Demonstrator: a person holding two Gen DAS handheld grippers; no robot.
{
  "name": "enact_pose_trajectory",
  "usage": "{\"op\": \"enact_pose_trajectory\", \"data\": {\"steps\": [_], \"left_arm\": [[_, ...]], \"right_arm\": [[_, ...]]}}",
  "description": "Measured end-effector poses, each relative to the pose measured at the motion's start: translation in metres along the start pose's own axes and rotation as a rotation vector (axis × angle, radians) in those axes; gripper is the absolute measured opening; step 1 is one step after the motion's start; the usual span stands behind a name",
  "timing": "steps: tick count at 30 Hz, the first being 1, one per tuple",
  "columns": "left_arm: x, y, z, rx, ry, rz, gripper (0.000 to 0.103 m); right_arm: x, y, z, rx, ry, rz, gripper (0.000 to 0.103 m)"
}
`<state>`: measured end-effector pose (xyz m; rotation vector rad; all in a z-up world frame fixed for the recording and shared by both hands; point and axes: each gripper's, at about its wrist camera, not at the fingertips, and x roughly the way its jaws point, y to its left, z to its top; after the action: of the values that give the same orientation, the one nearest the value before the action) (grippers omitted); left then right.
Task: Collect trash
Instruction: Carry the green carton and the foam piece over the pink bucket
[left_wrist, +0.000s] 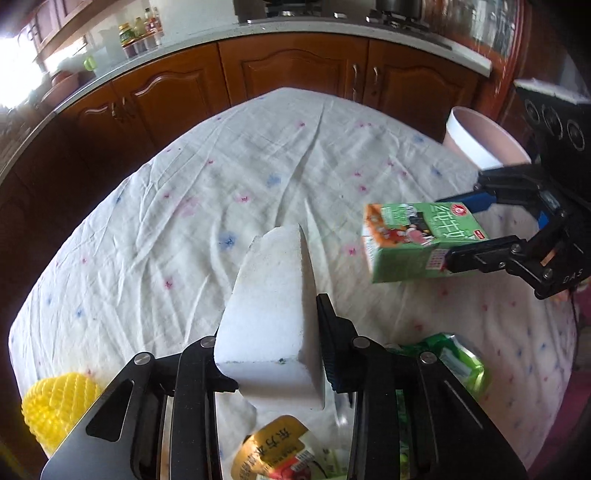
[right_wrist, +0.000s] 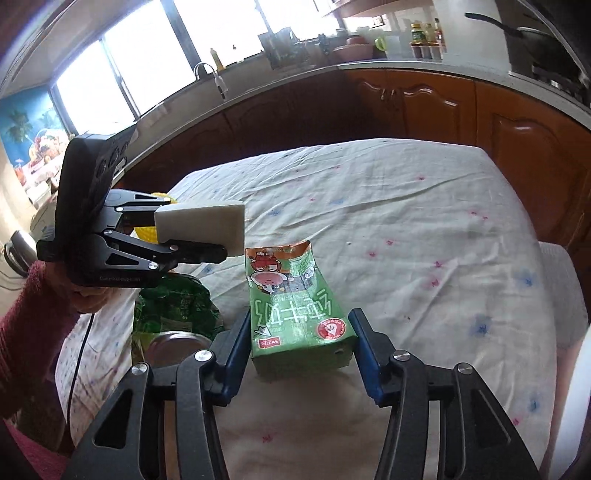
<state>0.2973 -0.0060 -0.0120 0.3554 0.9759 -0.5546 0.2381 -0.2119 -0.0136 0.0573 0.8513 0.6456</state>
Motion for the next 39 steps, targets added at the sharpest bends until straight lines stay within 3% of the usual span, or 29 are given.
{"op": "enact_pose_trajectory", "data": {"steps": [6,11,15,23,39], "left_arm": [[-0.036,-0.005,0.003,-0.126,-0.097,-0.017,0.029],[-0.066,-0.030,0.006,-0.216,-0.187,-0.083,0.029],[-0.071,-0.058,0.006,-0.275,-0.220,-0.112,0.029],[-0.064,-0.107,0.002,-0.383,-0.244,-0.092,0.029],[-0.050,-0.188,0.035,-0.307,-0.245,-0.088,0.029]], "right_arm": [[-0.040,-0.021,-0.015,0.138,-0.085,-0.022,0.052],[-0.071,-0.034,-0.034,0.224,-0.147,-0.043,0.052],[-0.091,-0.044,-0.051,0.281,-0.179,-0.065,0.052],[-0.135,-0.065,-0.079,0.373,-0.260,-0.116,0.052],[-0.185,-0.097,-0.105,0.450,-0.341,-0.219,0.052]]}}
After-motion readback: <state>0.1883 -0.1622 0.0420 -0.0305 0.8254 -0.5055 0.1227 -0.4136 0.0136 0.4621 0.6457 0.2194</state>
